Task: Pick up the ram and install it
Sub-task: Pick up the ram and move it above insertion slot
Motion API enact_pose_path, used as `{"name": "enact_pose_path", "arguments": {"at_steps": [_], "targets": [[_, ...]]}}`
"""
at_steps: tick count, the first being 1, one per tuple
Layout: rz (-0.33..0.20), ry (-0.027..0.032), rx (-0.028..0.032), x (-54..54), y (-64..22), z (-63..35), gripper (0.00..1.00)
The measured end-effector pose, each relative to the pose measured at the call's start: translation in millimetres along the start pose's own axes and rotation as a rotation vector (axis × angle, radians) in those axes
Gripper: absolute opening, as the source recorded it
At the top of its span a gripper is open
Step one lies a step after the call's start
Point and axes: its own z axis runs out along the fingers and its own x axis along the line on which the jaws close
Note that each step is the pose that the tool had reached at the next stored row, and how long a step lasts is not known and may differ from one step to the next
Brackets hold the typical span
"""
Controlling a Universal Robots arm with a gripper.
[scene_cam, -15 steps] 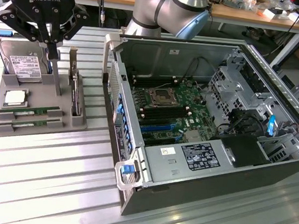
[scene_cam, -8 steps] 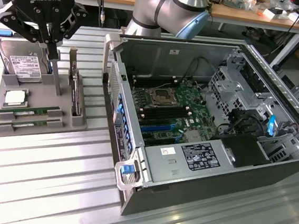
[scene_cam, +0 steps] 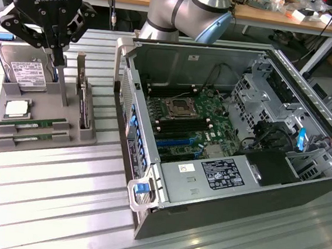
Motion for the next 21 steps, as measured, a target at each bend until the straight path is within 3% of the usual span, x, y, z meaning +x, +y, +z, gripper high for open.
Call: {"name": "enact_pose_path", "arguments": {"at_steps": [2,3,21], "targets": [[-0.027,0.0012,-0.0006,0.0,0.0,0.0,0.11],[-0.068,0.003,-0.0016,0.0,0.0,0.0,0.11],[-0.203,0.0092,-0.0047,0.0,0.0,0.0,0.11]]}}
